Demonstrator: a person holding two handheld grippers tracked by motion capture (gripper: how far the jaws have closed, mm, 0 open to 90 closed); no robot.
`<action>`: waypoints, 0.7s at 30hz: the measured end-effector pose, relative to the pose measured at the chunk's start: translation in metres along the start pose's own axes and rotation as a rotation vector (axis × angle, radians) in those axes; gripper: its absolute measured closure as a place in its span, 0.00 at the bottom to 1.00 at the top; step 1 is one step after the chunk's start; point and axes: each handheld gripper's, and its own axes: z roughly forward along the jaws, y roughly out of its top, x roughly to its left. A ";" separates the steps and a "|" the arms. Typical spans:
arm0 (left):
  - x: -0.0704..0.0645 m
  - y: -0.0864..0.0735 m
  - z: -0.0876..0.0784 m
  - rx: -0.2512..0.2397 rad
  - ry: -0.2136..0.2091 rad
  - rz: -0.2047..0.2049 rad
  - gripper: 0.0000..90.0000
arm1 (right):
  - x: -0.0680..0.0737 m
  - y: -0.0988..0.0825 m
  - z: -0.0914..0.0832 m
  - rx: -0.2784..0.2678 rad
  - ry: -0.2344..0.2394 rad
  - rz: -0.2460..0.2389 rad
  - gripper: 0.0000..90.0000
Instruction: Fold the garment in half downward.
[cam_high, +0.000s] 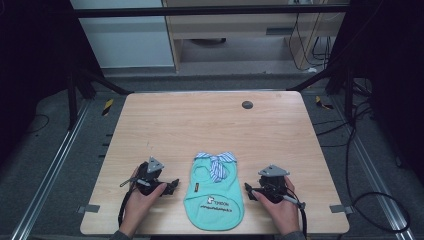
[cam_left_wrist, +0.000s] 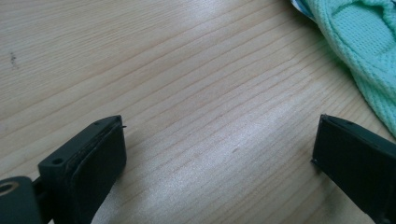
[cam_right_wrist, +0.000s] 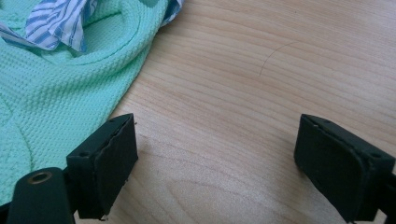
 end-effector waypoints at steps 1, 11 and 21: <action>0.000 0.000 0.000 0.000 0.003 -0.003 0.02 | 0.000 0.000 0.000 0.001 0.001 0.000 0.15; -0.001 0.000 0.000 0.008 -0.006 0.006 0.00 | 0.000 0.001 0.001 0.012 0.016 -0.012 0.10; 0.001 0.004 -0.003 0.013 -0.041 0.016 0.07 | 0.005 0.007 -0.003 0.027 0.013 -0.004 0.21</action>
